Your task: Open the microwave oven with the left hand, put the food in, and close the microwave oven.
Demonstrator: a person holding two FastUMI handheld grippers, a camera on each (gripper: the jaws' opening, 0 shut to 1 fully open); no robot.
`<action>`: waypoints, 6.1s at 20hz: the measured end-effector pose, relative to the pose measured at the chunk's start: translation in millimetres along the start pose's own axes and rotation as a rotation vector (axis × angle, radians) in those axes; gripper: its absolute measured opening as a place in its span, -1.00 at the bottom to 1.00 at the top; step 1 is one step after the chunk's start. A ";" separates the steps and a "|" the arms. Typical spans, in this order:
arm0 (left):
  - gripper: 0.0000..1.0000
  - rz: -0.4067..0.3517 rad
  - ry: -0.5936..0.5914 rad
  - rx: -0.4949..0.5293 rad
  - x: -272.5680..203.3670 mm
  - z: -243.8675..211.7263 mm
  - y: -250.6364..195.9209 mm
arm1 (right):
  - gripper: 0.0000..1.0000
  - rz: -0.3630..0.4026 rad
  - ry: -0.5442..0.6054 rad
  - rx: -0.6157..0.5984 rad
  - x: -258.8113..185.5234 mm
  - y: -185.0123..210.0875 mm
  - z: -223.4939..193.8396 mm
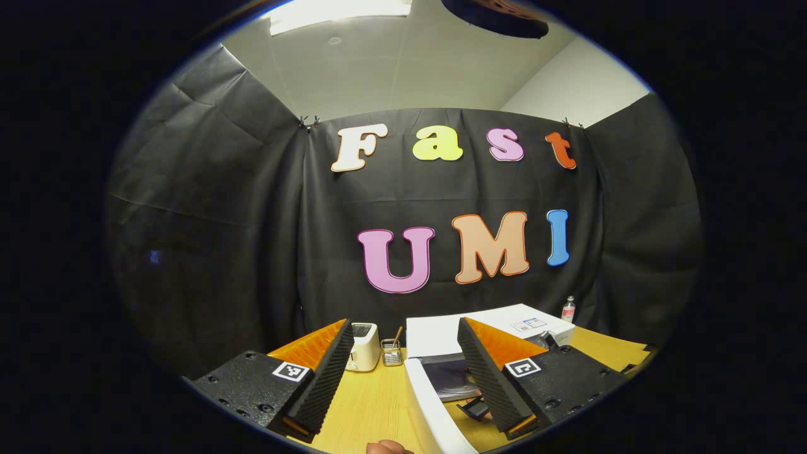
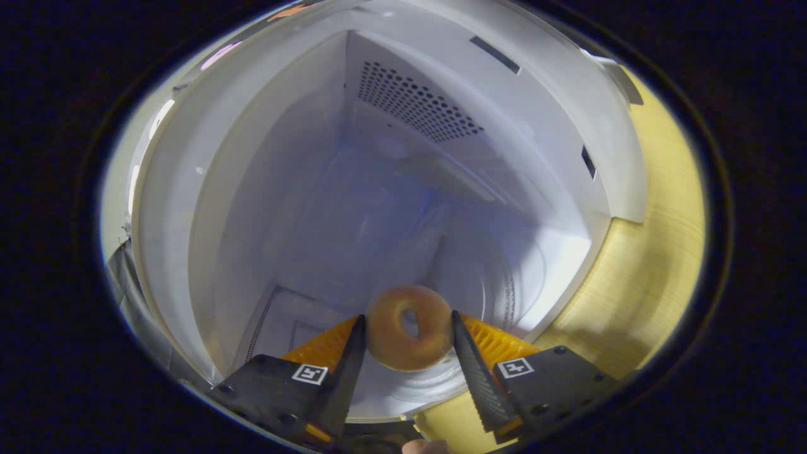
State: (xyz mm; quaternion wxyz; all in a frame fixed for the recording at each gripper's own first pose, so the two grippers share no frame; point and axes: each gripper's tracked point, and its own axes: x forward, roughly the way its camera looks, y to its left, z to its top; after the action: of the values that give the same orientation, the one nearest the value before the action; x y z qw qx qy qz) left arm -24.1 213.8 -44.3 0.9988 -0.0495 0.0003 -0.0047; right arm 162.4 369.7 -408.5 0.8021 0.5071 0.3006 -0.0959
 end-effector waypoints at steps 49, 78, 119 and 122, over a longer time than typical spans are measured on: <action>-1.00 0.249 0.577 0.048 -121.7 -208.1 -14.5 | 0.76 0.397 -0.458 -0.933 -284.5 104.3 331.6; -1.00 -0.088 0.606 0.024 31.3 -266.7 -233.1 | 0.69 0.253 -0.550 -1.052 -349.9 22.0 462.6; -0.99 -0.183 0.479 0.014 148.4 -251.2 -290.2 | 0.69 0.153 -0.589 -1.052 -354.4 17.3 474.2; -0.99 -0.197 0.446 -0.004 143.9 -226.0 -295.9 | 0.69 0.149 -0.581 -1.066 -351.8 17.0 471.5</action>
State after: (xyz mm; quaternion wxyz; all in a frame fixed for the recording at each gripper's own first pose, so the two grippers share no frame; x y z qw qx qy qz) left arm 116.9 -104.4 -240.0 0.9686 -0.0492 0.2158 -0.1129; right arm 69.9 -86.2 -48.0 0.9991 0.0085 0.0401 -0.0102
